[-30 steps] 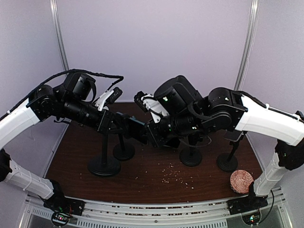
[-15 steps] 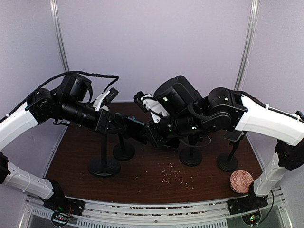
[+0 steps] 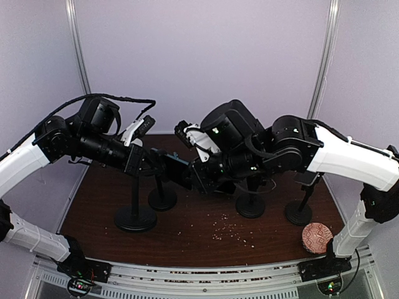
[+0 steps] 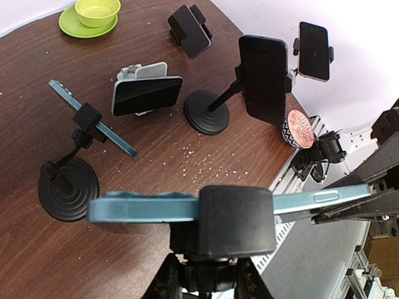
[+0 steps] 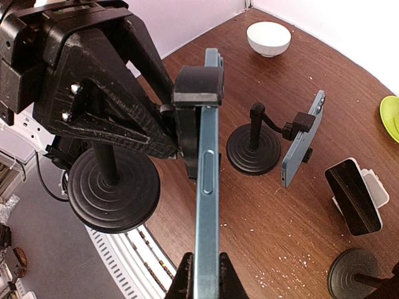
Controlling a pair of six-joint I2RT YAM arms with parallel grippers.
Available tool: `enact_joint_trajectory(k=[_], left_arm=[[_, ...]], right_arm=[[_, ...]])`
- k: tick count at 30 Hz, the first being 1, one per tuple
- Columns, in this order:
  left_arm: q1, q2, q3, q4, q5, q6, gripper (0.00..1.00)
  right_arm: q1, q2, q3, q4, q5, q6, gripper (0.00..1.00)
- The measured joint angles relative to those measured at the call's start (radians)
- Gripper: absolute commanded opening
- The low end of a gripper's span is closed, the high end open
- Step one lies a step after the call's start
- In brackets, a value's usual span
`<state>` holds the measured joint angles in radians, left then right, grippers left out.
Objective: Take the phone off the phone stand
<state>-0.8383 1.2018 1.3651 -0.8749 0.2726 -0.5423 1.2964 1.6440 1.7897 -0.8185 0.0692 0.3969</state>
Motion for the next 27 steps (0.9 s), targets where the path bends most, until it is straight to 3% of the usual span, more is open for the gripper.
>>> enact_joint_trajectory(k=[27], left_arm=[[0.001, 0.000, 0.004, -0.038, -0.067, 0.007, 0.00]], right_arm=[[0.000, 0.006, -0.023, 0.030, -0.001, -0.001, 0.00]])
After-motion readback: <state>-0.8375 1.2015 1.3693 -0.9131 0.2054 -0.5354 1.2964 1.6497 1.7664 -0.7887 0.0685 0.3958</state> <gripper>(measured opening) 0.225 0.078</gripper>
